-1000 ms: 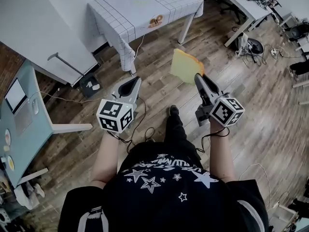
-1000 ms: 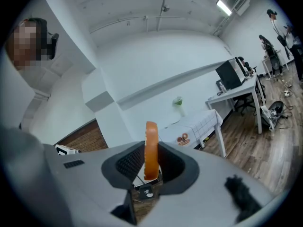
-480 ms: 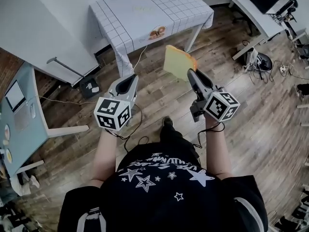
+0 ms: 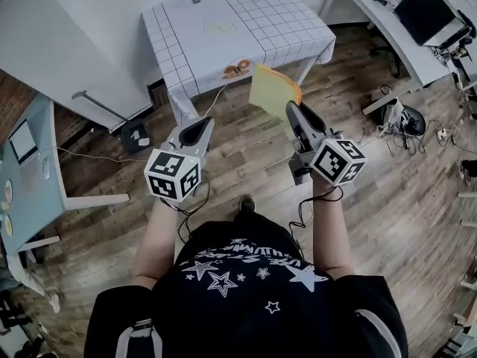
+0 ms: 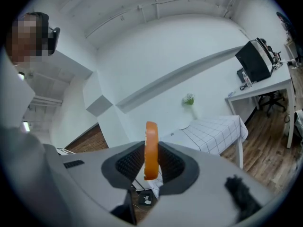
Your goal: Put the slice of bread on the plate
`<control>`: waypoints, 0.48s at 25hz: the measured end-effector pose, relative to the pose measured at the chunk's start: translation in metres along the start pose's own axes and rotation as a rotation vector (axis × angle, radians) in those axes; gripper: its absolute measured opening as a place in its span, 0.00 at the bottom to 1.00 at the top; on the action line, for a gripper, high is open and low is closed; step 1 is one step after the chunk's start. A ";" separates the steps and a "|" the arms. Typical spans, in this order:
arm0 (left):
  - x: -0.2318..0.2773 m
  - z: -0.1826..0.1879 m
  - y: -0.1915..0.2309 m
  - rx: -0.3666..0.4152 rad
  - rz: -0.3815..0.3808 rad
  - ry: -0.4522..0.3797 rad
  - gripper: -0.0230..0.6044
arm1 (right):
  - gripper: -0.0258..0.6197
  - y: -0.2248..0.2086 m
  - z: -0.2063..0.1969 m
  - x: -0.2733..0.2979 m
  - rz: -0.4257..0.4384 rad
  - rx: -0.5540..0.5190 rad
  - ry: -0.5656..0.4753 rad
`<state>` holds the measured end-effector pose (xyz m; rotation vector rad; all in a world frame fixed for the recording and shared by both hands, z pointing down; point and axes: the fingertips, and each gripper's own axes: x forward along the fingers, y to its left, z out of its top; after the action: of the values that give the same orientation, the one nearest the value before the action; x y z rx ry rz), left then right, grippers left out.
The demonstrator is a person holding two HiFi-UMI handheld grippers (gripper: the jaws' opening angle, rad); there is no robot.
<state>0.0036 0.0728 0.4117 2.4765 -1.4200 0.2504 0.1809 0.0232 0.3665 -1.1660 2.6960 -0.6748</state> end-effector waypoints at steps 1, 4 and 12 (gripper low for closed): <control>0.006 0.001 -0.003 -0.003 0.000 -0.001 0.05 | 0.18 -0.005 0.003 0.001 0.008 -0.004 0.002; 0.025 0.003 -0.008 -0.016 0.001 -0.003 0.05 | 0.18 -0.022 0.007 0.002 0.022 0.001 0.017; 0.043 0.013 0.001 -0.011 -0.014 -0.002 0.05 | 0.18 -0.047 0.007 0.013 -0.009 0.020 0.050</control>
<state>0.0250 0.0329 0.4120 2.4774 -1.4003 0.2364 0.2053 -0.0171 0.3820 -1.1728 2.7198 -0.7411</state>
